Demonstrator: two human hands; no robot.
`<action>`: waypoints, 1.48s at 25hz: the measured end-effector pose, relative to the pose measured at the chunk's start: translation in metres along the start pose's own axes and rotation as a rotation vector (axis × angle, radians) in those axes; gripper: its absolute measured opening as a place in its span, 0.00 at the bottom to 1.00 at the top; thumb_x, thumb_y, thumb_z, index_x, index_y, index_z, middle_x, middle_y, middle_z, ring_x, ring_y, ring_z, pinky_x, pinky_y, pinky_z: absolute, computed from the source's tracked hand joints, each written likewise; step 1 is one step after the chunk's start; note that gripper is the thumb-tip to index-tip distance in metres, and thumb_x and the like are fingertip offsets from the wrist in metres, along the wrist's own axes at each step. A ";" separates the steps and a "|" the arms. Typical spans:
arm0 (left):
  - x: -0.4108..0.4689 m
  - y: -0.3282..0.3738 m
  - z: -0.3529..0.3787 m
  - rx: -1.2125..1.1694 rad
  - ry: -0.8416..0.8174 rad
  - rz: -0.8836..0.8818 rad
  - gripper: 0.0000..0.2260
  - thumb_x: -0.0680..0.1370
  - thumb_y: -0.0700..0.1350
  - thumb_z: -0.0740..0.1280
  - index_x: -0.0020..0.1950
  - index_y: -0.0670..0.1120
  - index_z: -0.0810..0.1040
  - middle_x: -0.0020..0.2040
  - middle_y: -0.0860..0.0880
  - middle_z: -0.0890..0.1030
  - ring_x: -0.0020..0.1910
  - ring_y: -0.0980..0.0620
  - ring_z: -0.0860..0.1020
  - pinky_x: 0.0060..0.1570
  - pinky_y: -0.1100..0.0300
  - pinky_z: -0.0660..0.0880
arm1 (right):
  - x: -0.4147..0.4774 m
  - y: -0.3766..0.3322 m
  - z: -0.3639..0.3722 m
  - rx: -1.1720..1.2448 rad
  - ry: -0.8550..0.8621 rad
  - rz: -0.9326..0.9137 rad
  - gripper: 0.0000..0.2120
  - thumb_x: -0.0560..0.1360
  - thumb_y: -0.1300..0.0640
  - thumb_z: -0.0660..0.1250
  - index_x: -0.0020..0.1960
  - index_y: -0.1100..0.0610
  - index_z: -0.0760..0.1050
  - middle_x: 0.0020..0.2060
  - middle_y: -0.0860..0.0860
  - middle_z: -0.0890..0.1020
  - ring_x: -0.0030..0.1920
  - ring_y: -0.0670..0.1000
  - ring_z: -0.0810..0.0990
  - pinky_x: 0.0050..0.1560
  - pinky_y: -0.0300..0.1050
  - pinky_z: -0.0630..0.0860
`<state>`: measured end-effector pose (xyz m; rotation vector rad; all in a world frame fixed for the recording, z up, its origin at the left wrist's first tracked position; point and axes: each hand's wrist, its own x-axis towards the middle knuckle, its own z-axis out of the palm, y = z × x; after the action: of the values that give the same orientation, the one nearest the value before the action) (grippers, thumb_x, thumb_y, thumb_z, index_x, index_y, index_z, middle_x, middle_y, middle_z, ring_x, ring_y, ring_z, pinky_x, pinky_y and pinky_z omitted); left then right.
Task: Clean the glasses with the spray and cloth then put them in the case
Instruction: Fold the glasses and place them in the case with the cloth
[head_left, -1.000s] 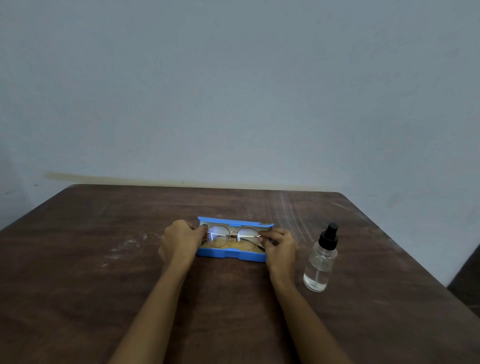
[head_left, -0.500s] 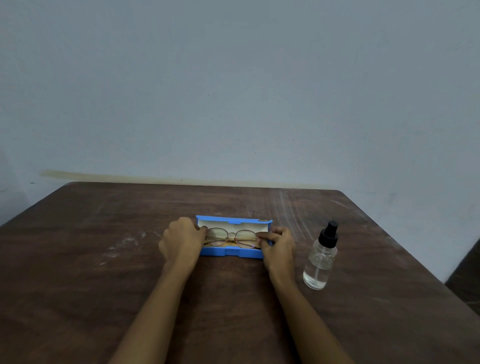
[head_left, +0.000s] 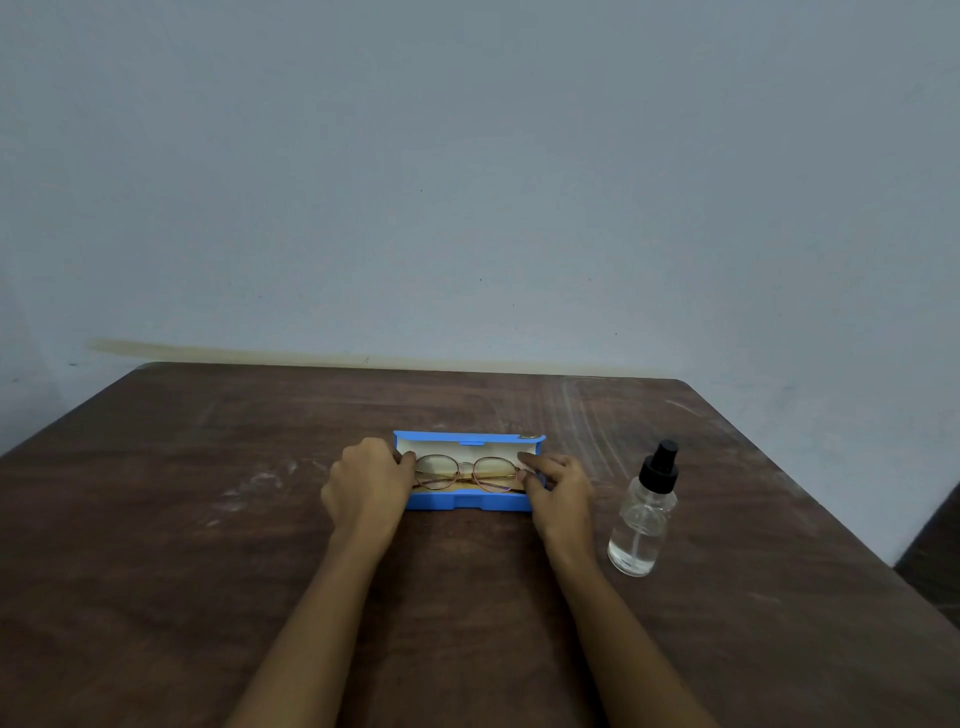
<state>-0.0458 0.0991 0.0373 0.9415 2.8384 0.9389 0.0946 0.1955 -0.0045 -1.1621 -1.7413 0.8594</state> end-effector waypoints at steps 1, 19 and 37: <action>-0.001 -0.001 0.000 -0.018 0.007 0.000 0.12 0.76 0.52 0.63 0.47 0.45 0.81 0.40 0.46 0.77 0.41 0.47 0.74 0.36 0.57 0.66 | -0.001 -0.001 -0.001 0.024 0.010 -0.006 0.11 0.74 0.66 0.64 0.54 0.61 0.79 0.57 0.56 0.76 0.52 0.47 0.73 0.42 0.19 0.65; 0.010 -0.015 0.023 -0.963 -0.182 0.015 0.18 0.80 0.54 0.53 0.69 0.53 0.67 0.70 0.50 0.65 0.69 0.50 0.63 0.65 0.54 0.62 | -0.008 -0.009 -0.008 0.410 -0.097 0.006 0.17 0.79 0.48 0.53 0.67 0.45 0.67 0.61 0.41 0.69 0.64 0.42 0.66 0.66 0.41 0.63; 0.008 -0.032 0.042 -0.946 -0.091 0.094 0.11 0.71 0.44 0.71 0.40 0.53 0.68 0.57 0.47 0.74 0.55 0.47 0.75 0.49 0.56 0.71 | -0.005 -0.004 -0.004 0.075 -0.095 -0.180 0.13 0.75 0.66 0.62 0.56 0.58 0.78 0.53 0.52 0.65 0.54 0.47 0.67 0.49 0.25 0.62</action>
<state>-0.0622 0.1056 -0.0136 0.9086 1.8631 1.8941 0.0979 0.1901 -0.0008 -0.9131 -1.8425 0.8740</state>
